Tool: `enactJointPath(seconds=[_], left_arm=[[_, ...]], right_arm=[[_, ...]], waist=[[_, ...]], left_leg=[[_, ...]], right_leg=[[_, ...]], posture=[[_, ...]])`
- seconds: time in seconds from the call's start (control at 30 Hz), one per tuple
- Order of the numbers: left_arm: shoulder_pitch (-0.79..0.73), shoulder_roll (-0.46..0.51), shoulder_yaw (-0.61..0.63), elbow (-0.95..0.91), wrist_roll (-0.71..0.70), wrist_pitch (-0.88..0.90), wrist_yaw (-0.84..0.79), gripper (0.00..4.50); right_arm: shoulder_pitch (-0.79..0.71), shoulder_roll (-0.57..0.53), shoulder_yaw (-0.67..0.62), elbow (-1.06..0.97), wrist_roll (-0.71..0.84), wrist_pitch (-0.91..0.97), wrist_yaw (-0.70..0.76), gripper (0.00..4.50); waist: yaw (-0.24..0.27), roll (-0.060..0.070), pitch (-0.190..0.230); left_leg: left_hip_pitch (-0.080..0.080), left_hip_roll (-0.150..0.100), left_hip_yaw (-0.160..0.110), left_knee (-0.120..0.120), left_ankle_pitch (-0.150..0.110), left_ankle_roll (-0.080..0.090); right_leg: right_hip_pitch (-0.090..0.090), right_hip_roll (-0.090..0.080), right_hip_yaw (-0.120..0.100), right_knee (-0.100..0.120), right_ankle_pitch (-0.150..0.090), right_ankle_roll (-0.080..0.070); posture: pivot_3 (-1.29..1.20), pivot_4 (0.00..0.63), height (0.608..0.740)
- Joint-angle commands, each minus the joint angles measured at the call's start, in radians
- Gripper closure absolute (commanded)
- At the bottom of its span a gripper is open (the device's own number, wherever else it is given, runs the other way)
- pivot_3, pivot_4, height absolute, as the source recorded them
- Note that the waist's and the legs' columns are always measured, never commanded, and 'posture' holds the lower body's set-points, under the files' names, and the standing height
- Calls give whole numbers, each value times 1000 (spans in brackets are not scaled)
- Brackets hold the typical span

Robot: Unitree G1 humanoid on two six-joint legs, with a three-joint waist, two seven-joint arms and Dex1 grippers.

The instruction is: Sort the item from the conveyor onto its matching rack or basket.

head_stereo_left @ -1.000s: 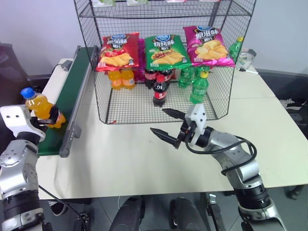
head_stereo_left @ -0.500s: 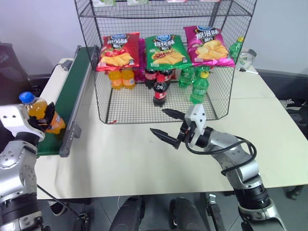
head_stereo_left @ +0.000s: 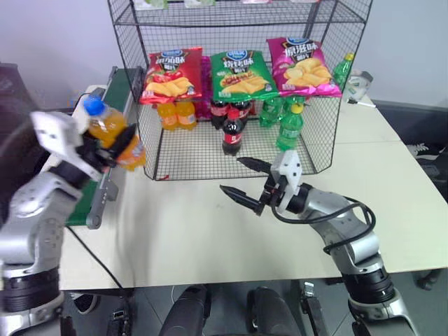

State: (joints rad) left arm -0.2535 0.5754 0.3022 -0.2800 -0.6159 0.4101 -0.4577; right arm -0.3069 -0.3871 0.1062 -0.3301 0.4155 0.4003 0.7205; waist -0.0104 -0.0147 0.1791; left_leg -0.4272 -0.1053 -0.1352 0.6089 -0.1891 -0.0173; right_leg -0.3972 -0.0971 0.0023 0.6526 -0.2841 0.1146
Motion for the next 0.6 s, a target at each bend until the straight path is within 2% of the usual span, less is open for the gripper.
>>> enactJointPath(seconds=[0.03, 0.17, 0.3, 0.47, 0.6], left_arm=[[-67, -73, -69, 46, 95, -53, 68, 1970], [-166, -212, -171, 246, 230, -159, 128, 1970], [-298, -291, -220, 517, 359, -289, 176, 1970], [-479, -349, -218, 878, 460, -506, 263, 1970], [-571, -362, -202, 1087, 491, -648, 311, 1970]], right_arm=[[-12, -17, -45, -28, 8, -14, -11, 0], [-4, -37, -75, -26, 5, -17, -18, 0], [5, -46, -85, -24, 1, -22, -21, 0], [14, -45, -93, -37, -4, -21, -37, 0], [27, -48, -99, -50, -4, -20, -45, 0]], waist=[[2, 0, 0], [5, 0, 0], [11, 0, 0], [16, -1, 0], [16, -1, 0]], left_leg=[[0, 0, 0, 0, 0, 0], [0, 0, 0, 1, 0, 0], [0, -1, 0, 2, 0, 0], [0, -1, 0, 2, 0, 0], [-1, -1, 0, 2, 0, 0]], right_leg=[[0, 0, 0, 0, 0, 0], [0, 0, -1, 1, 0, 0], [1, 0, -2, 1, 0, 0], [0, 1, -2, 1, 0, 1], [0, 1, -2, 1, 0, 1]], posture=[[0, 150, 740], [0, 150, 740], [0, 150, 740], [0, 150, 740], [0, 150, 740]])
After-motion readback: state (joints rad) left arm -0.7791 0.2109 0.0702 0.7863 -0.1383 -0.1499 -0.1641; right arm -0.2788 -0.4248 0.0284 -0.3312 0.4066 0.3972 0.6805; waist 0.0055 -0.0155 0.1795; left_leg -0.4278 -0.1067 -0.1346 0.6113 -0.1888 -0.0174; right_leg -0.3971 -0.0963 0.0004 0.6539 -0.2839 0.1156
